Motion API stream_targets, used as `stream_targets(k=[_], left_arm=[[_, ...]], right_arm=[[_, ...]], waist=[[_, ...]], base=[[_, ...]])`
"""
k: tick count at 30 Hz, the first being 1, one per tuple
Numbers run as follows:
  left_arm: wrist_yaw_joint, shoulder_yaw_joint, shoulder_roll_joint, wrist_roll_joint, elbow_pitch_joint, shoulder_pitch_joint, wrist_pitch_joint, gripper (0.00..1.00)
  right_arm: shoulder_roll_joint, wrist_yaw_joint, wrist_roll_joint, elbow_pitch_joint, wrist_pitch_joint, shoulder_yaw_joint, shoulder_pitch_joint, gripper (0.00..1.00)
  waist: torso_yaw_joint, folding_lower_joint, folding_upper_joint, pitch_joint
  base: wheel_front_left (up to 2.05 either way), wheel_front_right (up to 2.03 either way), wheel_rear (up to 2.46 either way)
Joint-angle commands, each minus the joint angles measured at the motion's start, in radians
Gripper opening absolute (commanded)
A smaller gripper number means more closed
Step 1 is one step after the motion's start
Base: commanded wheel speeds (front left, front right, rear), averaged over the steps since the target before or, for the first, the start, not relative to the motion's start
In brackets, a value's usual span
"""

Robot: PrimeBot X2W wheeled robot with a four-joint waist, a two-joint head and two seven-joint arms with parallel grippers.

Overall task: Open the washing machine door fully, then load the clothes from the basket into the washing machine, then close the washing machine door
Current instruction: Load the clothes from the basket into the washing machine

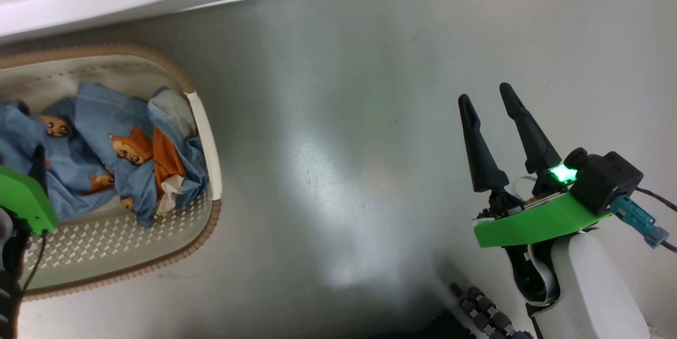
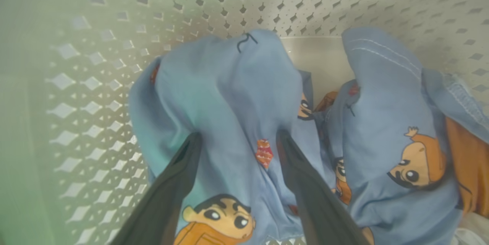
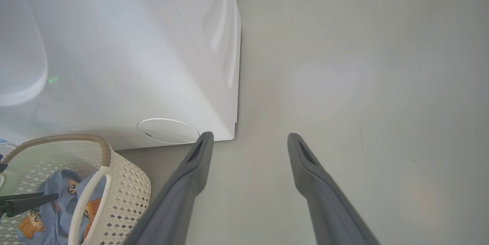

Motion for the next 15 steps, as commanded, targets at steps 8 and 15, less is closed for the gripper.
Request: stream_targets(k=[8,15], left_arm=[[0.022,-0.004,0.065,0.009,0.080,-0.041,0.049,1.00],[0.018,-0.008,0.077,0.000,0.109,-0.082,0.051,0.72]], right_arm=[[0.002,0.002,0.030,-0.025,-0.005,0.032,0.043,1.00],[0.002,0.002,0.042,-0.032,-0.005,0.037,0.042,1.00]], waist=[[-0.024,0.0000,0.0000,0.025],[-0.034,0.0000,0.0000,0.042]], base=[[0.00,0.00,0.00],[0.00,0.00,0.00]])
